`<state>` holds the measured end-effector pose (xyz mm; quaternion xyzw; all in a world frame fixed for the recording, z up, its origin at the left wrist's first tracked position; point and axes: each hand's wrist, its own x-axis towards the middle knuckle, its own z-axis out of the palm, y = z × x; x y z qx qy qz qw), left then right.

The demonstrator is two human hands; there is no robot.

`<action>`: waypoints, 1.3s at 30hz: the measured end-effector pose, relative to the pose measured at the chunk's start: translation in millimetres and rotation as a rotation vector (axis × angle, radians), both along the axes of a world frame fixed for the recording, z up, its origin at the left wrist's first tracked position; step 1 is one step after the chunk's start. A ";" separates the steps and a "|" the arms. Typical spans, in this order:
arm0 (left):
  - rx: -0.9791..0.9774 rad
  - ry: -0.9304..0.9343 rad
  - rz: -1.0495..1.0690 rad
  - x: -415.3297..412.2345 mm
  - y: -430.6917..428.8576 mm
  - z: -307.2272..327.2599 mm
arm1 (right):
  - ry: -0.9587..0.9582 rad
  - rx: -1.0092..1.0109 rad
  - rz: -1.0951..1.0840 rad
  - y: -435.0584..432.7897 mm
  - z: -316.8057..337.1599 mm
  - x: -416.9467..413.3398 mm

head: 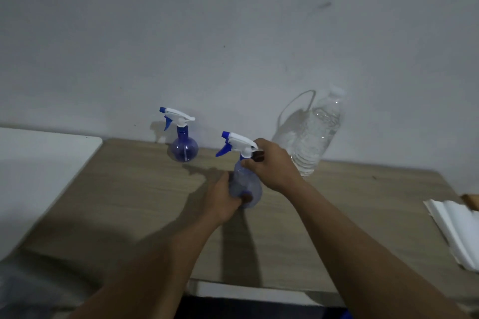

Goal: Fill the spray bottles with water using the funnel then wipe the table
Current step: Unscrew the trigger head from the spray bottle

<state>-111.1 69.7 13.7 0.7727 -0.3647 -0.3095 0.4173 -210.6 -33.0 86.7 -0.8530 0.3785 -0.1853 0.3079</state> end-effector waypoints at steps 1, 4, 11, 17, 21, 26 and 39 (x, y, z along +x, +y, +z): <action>-0.005 0.008 0.003 -7.2 5.8 -4.5 | -0.003 0.014 -0.006 7.1 -1.4 -7.6; -0.049 0.059 0.020 -27.2 19.1 -16.0 | -0.048 0.058 -0.005 23.7 -9.3 -29.5; -0.051 0.096 -0.039 -57.1 34.3 -18.2 | -0.082 0.120 -0.052 37.4 -29.5 -62.1; -0.065 0.121 0.028 -58.0 23.2 -24.7 | -0.144 0.146 -0.081 37.0 -36.4 -62.7; -0.043 0.081 0.049 -57.7 20.3 -31.9 | -0.183 0.189 -0.078 33.4 -38.8 -61.8; -0.077 0.028 0.033 -56.1 29.3 -31.9 | -0.183 0.181 -0.073 30.8 -42.0 -58.8; -0.063 0.111 0.113 -56.3 18.9 -47.0 | -0.259 0.217 -0.081 28.5 -50.2 -56.5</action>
